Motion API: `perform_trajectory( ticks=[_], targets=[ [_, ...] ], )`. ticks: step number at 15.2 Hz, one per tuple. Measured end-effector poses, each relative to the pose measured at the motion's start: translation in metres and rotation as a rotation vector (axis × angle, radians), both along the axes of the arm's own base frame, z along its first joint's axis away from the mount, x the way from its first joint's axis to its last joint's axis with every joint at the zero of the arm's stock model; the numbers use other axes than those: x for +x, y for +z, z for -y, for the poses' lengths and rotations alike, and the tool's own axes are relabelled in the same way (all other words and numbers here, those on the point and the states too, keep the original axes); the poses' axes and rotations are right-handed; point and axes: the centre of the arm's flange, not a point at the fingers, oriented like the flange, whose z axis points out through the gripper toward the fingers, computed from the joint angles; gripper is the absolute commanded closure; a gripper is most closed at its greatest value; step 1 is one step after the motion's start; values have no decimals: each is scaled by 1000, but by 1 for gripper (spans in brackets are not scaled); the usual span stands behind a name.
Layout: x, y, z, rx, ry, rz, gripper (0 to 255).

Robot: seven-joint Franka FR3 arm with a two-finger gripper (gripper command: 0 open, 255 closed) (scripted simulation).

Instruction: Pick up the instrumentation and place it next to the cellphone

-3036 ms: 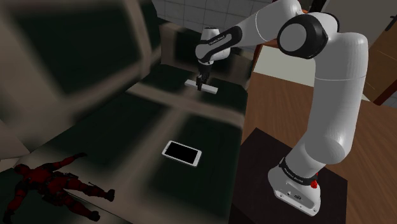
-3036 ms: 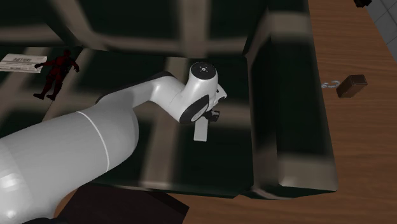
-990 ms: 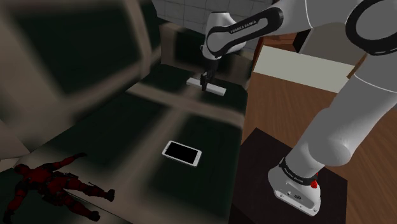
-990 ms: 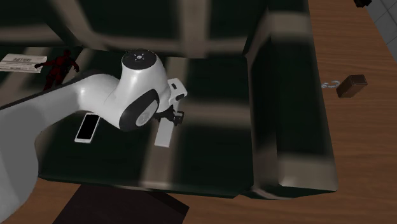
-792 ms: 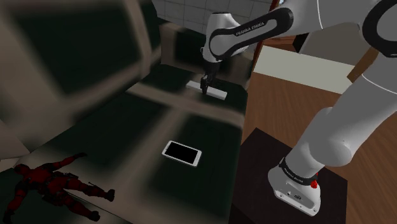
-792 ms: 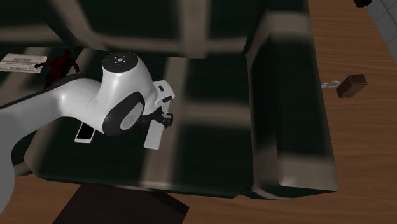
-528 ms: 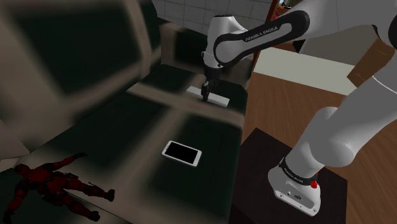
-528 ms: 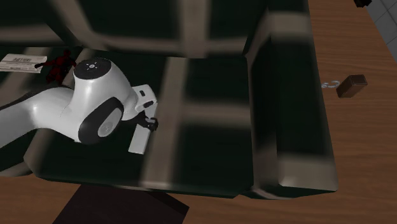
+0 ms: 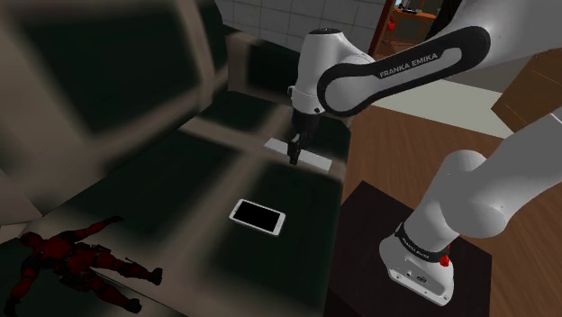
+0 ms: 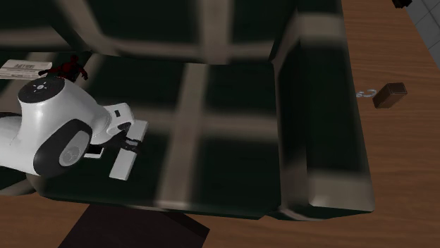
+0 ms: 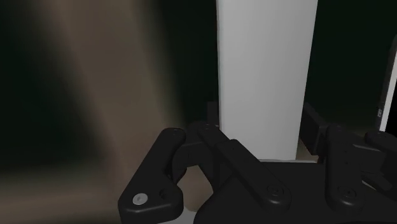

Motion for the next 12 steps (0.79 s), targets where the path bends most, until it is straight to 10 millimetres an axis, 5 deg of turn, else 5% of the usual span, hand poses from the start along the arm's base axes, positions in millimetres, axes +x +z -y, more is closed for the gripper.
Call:
perform_trajectory(
  ticks=[12],
  targets=[
    [-110, 2, -116, -1, 0, 0, 255]
  ],
)
